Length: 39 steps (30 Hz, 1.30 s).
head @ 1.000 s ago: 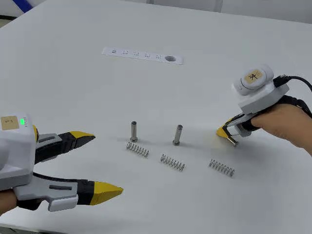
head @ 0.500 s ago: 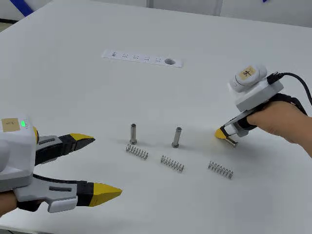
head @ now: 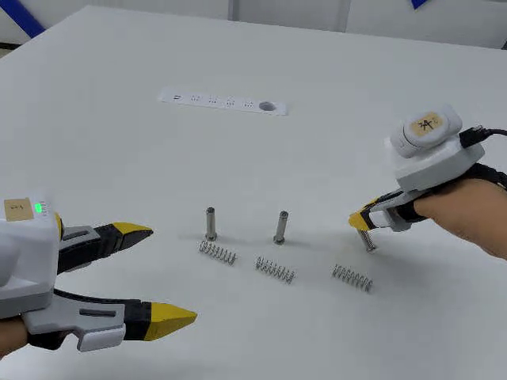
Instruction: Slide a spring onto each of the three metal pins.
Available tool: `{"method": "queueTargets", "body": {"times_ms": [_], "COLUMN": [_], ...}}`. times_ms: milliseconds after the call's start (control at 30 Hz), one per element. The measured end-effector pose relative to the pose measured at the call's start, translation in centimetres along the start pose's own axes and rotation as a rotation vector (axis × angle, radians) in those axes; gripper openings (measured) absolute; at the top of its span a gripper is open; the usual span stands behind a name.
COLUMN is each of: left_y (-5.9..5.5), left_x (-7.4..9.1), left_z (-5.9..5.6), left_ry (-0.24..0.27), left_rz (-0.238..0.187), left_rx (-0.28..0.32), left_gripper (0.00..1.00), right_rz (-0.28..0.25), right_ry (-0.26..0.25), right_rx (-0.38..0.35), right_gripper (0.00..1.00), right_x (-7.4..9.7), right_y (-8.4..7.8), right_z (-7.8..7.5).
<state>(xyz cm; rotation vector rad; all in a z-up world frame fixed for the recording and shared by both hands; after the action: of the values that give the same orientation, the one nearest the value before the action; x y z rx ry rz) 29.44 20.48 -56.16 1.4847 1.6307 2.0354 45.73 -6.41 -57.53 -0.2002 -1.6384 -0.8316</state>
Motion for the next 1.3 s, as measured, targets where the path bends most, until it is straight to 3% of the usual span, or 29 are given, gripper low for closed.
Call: {"method": "queueTargets", "body": {"times_ms": [233, 900, 1300], "left_y": [0.1, 0.3, 0.4], "left_x": [0.1, 0.3, 0.4], "left_z": [-0.1, -0.3, -0.3], "left_ry": [-0.001, 0.0, 0.005], "left_rz": [0.001, 0.001, 0.0], "left_rx": [-0.007, -0.019, -0.02], "left_gripper": [0.79, 0.79, 0.79], "right_rz": [-0.043, -0.096, -0.095], "right_ry": [-0.009, 0.005, -0.009], "right_rx": [-0.007, -0.006, 0.028], "right_gripper": [0.09, 0.09, 0.11], "right_x": [0.7, 1.1, 1.2], "right_y": [-0.7, -1.9, -2.0], "right_z": [0.7, 2.4, 2.5]}}
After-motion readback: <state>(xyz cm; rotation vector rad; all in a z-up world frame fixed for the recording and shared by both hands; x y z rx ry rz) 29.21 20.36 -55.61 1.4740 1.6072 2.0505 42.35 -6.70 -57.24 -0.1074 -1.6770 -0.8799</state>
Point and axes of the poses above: the centre of the closed fingertips' face, and the gripper's own axes: x roughly backward along the fingers, z roughly to its left, y roughly out of its top, the point moved 6 cm from there along x, roughly backward along the fingers, and after that the axes turned 12 degrees about z, right-handed, at the moved point
